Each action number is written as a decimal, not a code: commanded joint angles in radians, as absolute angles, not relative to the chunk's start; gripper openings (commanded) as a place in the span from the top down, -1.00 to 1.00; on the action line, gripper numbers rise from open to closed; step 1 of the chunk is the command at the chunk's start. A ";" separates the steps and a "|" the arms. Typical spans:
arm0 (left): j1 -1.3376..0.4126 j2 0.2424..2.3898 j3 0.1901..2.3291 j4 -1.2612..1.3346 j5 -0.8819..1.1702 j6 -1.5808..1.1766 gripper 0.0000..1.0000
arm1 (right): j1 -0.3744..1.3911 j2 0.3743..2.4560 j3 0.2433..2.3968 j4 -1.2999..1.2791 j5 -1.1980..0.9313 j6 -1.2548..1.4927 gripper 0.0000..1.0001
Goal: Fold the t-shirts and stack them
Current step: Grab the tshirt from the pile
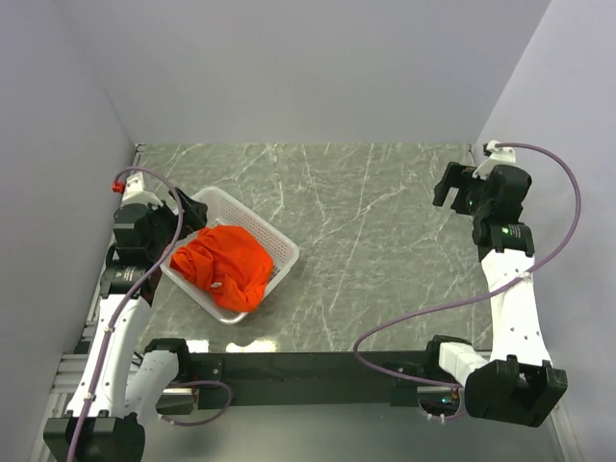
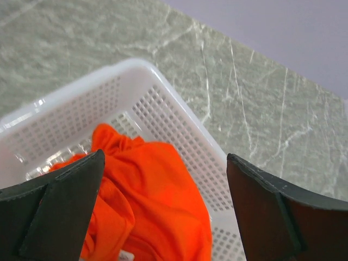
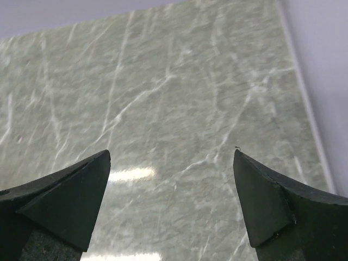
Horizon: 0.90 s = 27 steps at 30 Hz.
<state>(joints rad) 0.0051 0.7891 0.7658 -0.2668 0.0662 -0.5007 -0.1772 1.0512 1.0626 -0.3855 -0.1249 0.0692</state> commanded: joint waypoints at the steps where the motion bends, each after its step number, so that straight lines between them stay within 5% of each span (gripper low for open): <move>1: 0.008 0.779 0.811 -0.345 0.120 -0.558 -0.99 | -0.176 1.026 1.123 -0.436 -0.321 0.010 -1.00; 3: 0.008 0.778 0.801 -0.359 0.143 -0.600 -0.99 | -0.160 1.028 1.124 -0.480 -0.513 -0.117 -1.00; 4: 0.008 0.782 0.796 -0.364 0.170 -0.635 -0.99 | -0.132 1.031 1.124 -0.518 -0.792 -0.331 -1.00; 6: 0.008 0.788 0.779 -0.371 0.205 -0.667 -0.99 | -0.071 1.038 1.124 -0.658 -0.897 -0.503 -1.00; 13: -0.096 0.915 0.761 -0.466 0.249 -0.816 -0.99 | 0.051 1.071 1.063 -0.663 -0.845 -0.543 -1.00; 19: -0.248 1.097 0.838 -0.626 0.057 -0.903 -0.97 | 0.054 1.078 1.011 -0.609 -0.850 -0.486 -1.00; 27: -0.393 1.287 0.860 -0.663 -0.077 -0.985 -0.63 | 0.054 1.071 0.939 -0.591 -0.828 -0.483 -1.00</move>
<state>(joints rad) -0.3534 1.2205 0.8093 -0.6342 0.0093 -0.9337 0.0536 1.0824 0.9493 -0.6285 -0.8204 -0.4881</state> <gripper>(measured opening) 0.828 0.999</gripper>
